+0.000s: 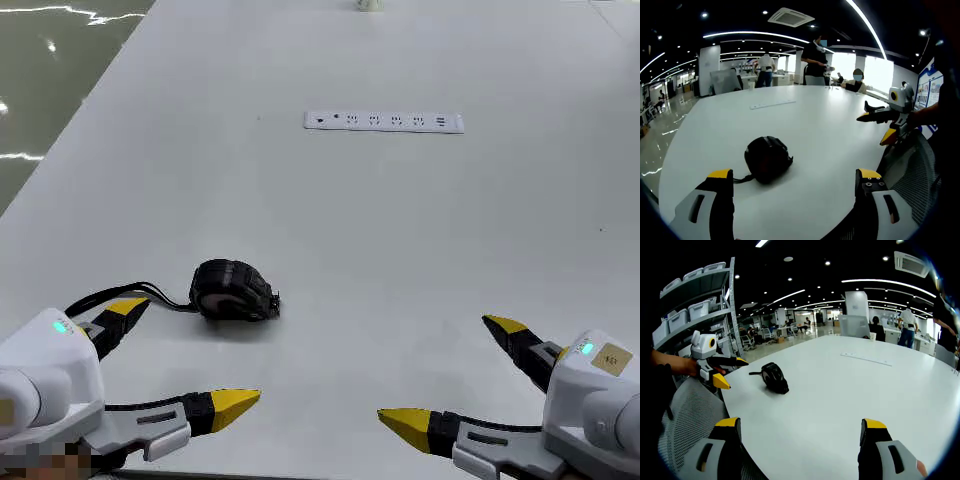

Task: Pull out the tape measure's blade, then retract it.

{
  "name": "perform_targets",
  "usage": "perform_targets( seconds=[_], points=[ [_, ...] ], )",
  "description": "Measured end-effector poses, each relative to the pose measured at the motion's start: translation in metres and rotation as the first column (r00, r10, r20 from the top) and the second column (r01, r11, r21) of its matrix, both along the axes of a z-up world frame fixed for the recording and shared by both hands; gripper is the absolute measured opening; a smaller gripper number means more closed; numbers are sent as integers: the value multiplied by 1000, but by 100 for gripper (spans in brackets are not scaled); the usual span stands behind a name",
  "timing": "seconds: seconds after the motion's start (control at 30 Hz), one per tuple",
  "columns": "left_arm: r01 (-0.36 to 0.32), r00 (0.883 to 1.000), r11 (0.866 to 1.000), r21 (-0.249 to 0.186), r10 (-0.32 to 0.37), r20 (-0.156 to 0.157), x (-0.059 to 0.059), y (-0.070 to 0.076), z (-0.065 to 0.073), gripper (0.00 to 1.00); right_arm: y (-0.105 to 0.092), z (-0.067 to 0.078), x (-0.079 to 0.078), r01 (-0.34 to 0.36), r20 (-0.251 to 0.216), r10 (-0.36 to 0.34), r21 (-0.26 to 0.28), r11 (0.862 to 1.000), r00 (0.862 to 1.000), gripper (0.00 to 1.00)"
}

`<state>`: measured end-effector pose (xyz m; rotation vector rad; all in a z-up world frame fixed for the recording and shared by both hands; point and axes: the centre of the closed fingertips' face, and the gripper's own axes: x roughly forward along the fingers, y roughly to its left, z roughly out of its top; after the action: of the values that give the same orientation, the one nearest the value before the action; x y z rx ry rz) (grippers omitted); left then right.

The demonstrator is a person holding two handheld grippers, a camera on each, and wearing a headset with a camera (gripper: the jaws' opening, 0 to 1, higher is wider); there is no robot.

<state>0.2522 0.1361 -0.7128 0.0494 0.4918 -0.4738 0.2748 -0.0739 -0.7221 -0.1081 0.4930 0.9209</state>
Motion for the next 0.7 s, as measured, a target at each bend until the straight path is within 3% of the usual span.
perform_targets(
  seconds=[0.7],
  points=[
    [2, 1000, 1000, 2, -2, 4, 0, 0, 2, 99, -1, 0, 1, 7, -7, -7, 5, 1000, 1000, 99]
  ],
)
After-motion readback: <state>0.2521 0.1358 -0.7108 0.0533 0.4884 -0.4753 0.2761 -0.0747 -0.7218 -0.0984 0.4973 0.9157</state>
